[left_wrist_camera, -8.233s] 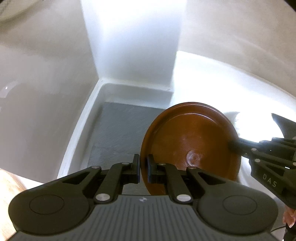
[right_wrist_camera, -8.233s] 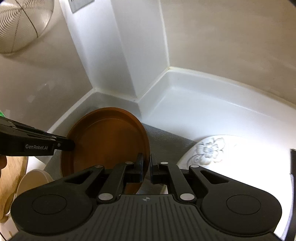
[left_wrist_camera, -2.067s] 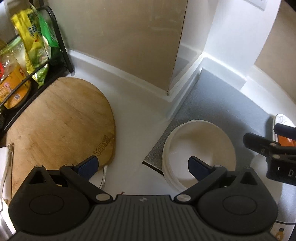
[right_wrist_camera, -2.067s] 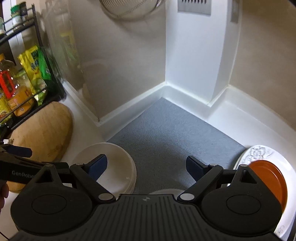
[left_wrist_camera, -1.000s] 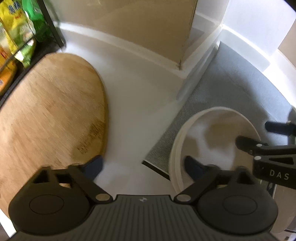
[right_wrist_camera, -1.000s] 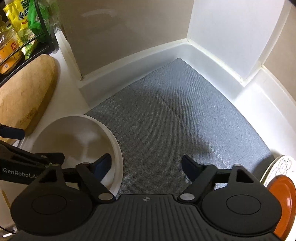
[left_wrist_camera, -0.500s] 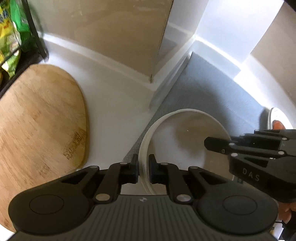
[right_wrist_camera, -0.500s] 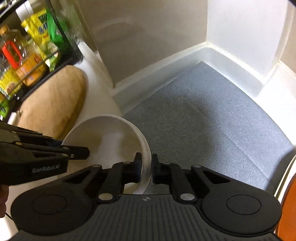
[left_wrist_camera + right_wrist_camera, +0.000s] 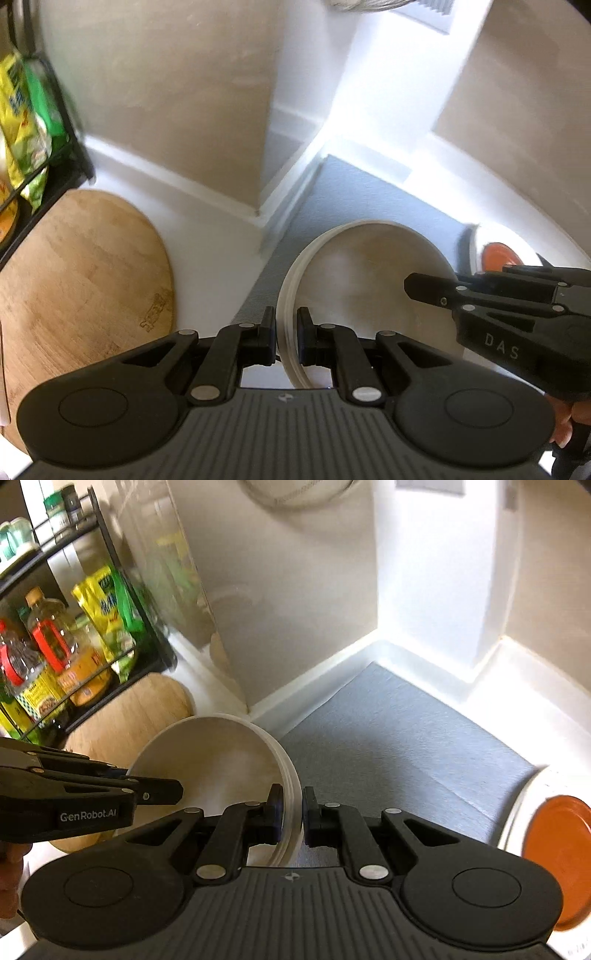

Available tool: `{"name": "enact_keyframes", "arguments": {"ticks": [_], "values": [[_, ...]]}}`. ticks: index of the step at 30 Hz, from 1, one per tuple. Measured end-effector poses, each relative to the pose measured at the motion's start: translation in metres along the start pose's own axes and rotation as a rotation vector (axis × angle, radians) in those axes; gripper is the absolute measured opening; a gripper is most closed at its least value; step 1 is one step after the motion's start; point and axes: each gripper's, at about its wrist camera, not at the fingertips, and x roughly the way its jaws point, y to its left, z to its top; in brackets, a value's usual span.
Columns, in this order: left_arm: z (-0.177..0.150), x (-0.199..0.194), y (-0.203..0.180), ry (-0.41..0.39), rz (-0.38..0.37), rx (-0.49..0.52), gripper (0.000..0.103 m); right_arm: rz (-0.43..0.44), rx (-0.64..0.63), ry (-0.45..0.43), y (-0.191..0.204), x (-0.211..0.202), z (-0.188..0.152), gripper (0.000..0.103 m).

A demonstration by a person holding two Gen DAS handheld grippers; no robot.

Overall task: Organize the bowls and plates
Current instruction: 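Lift the white bowl with both tools and carry it over the plate stack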

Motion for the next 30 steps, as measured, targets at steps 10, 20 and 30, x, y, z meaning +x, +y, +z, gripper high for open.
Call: {"name": "enact_keyframes", "arguments": {"ticks": [10,20,30], "values": [[-0.021,-0.039,-0.05,-0.056,-0.133,0.164,0.012,-0.133,0.105,-0.105,-0.005,-0.078,-0.041,0.012],[-0.047,-0.061,-0.106,-0.078,-0.274,0.336,0.012,-0.299,0.224,-0.178,-0.011,-0.15,-0.1,0.012],[-0.07,-0.059,-0.167,-0.055,-0.378,0.466,0.012,-0.429,0.344,-0.21,-0.033,-0.199,-0.153,0.012]]}}
